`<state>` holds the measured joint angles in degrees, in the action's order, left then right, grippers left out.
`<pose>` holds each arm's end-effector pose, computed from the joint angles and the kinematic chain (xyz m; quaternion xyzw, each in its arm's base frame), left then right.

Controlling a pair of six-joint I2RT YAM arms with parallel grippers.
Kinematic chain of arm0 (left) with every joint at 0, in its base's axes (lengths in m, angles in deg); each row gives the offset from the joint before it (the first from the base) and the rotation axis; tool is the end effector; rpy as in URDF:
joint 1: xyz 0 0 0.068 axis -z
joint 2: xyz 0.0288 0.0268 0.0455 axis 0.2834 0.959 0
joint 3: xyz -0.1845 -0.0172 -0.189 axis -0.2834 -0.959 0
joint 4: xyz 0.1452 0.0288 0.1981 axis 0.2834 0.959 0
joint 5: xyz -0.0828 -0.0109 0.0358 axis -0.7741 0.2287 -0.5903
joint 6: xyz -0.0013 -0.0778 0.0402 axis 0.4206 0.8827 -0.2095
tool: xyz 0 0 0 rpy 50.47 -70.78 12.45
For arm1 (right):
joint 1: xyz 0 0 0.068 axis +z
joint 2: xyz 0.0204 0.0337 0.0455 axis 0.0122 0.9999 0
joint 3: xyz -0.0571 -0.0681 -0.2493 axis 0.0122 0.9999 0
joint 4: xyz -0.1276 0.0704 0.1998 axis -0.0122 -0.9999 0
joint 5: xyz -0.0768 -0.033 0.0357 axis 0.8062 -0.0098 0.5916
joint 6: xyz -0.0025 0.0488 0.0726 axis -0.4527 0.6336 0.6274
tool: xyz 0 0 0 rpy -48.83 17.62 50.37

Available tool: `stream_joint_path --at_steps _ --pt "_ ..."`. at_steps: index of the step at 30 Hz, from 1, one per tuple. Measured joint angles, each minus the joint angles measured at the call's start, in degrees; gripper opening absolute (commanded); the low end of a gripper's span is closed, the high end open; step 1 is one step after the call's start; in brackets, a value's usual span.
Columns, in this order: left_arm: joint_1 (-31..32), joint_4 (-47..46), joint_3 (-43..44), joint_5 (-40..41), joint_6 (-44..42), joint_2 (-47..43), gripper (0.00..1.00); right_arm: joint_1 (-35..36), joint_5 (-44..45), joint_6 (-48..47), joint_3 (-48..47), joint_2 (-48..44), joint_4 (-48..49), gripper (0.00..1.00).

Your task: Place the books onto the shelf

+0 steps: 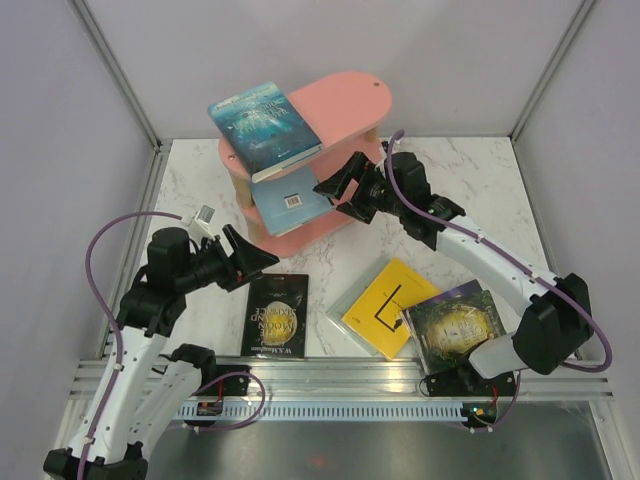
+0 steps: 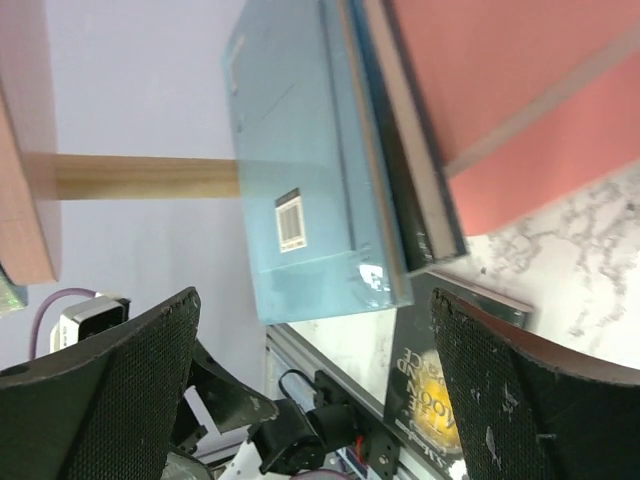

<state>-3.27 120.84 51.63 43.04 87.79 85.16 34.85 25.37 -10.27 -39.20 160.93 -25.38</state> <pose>0.1455 -0.0763 0.2956 -0.1263 0.8274 -0.4596 0.2971 0.2950 0.2222 0.3185 0.1322 0.8096 0.4843 0.3042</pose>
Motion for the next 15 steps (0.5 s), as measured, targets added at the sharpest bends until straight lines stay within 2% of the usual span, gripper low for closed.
stream_joint_path --at_steps 10,15 --pt "-0.02 1.73 0.28 2.34 -1.38 1.77 0.82 -2.89 1.38 -4.22 2.01 -6.12 -8.76 0.98" --pt "-1.18 7.65 2.58 8.41 -3.32 8.92 0.85 -2.34 -0.07 -6.16 7.17 -10.25 -9.73 0.98"
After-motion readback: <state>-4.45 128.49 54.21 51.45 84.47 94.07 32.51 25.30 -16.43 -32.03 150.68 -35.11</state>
